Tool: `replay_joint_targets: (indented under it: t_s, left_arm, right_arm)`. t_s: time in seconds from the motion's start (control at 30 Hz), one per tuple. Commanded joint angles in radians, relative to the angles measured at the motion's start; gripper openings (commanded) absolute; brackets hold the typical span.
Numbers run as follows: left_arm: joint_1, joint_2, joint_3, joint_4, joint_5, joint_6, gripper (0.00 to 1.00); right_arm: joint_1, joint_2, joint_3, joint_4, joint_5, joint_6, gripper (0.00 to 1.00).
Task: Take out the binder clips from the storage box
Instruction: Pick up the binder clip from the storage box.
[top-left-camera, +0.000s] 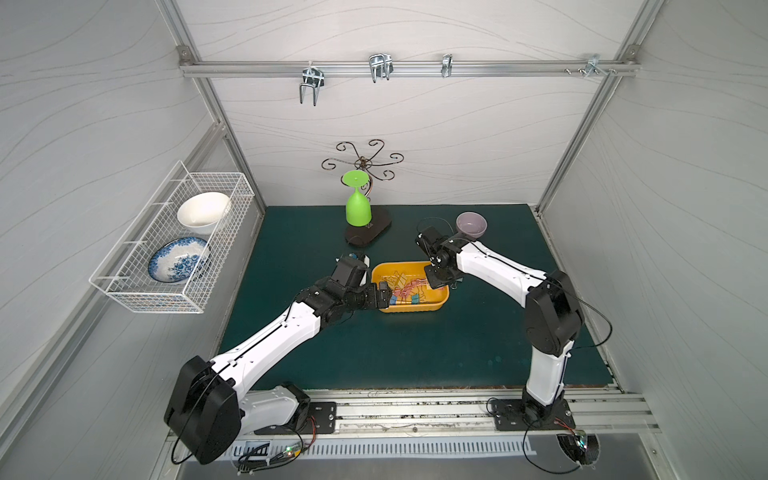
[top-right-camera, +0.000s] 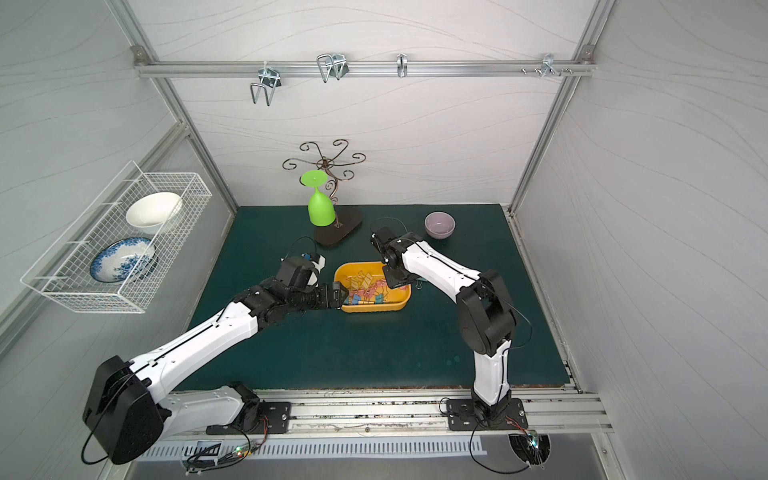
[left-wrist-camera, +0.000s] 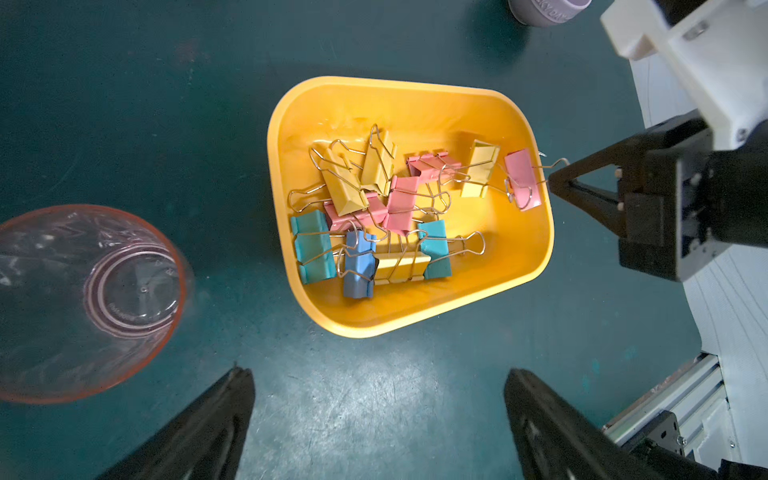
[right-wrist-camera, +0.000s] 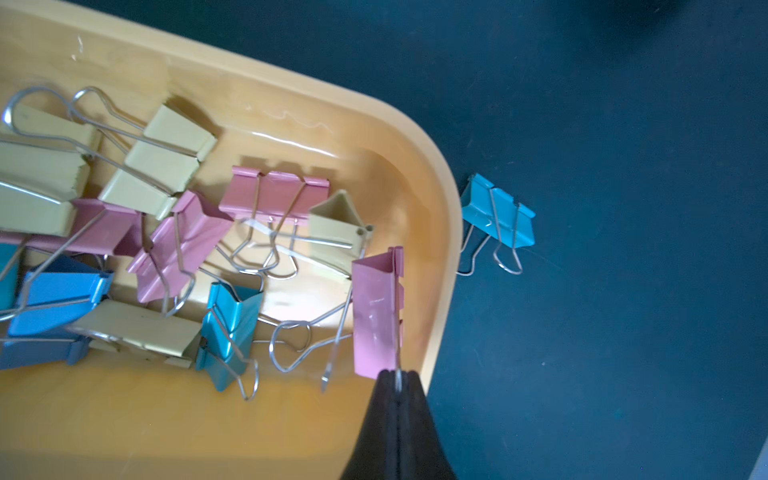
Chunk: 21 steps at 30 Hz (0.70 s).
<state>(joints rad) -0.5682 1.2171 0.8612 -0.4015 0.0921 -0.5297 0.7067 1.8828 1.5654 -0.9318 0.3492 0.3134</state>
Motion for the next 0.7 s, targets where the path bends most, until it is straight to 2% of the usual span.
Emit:
replay_joint_targets:
  t_s: [0.0, 0.37, 0.67]
  left_arm:
    - [0.002, 0.006, 0.022, 0.041, 0.03, -0.013, 0.98]
    - [0.002, 0.04, 0.016, 0.047, 0.082, -0.027, 0.98]
    - [0.002, 0.074, 0.043, 0.051, 0.106, -0.027, 0.98]
  right_arm:
    - [0.006, -0.055, 0.01, -0.055, 0.047, -0.008, 0.0]
    - [0.004, -0.138, -0.035, -0.037, 0.033, 0.016, 0.0]
    - [-0.03, -0.239, -0.122, 0.051, -0.032, 0.059, 0.0]
